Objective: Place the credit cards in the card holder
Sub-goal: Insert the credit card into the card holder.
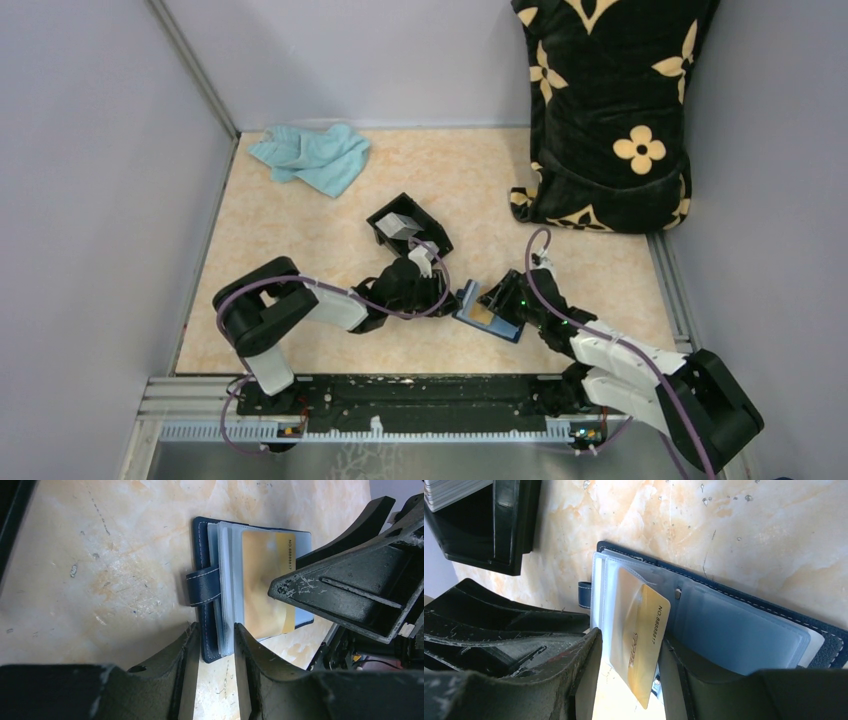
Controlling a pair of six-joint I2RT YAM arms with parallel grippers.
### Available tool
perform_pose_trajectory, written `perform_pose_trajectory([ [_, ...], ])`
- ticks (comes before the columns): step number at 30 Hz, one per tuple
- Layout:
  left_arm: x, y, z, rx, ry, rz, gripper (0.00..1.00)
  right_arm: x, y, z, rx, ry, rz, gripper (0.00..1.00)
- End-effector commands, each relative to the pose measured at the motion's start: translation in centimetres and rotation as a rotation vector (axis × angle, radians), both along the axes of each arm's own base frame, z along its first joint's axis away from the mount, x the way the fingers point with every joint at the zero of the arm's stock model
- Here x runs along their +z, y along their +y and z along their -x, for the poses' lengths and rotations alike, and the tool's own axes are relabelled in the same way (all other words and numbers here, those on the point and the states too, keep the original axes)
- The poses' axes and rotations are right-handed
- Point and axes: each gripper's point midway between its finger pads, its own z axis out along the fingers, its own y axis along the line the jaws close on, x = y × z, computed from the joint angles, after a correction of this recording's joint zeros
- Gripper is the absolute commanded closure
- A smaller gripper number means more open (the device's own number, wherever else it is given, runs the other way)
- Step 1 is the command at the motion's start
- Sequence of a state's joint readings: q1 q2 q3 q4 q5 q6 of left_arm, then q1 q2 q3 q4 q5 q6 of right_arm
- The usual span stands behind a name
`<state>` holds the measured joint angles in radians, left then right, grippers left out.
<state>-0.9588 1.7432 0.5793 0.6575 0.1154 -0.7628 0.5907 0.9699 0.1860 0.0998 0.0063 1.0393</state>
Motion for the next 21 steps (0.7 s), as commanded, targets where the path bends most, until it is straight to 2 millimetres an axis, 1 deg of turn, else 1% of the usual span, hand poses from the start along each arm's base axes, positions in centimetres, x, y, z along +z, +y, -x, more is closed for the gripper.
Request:
perform_pose_trajectory([
  [1, -4.6, 2.0, 2.6, -0.047, 0.102, -0.138, 0.62, -3.7, -3.2, 2.4, -0.008, 0.126, 0.207, 0.55],
  [7, -4.8, 1.7, 2.8, -0.06, 0.11, -0.131, 0.62, -4.1, -3.0, 2.5, 0.004, 0.146, 0.23, 0.55],
  [11, -5.2, 1.6, 2.8, -0.063, 0.112, -0.158, 0.63, -4.2, -2.7, 2.4, 0.014, 0.15, 0.242, 0.56],
  [16, -5.8, 1.3, 2.9, -0.078, 0.114, -0.188, 0.71, -4.0, -2.4, 2.2, 0.022, 0.146, 0.239, 0.56],
  [21, -5.8, 0.6, 3.2, -0.111, 0.12, -0.171, 0.71, -4.1, -2.1, 2.2, 0.04, 0.147, 0.238, 0.56],
])
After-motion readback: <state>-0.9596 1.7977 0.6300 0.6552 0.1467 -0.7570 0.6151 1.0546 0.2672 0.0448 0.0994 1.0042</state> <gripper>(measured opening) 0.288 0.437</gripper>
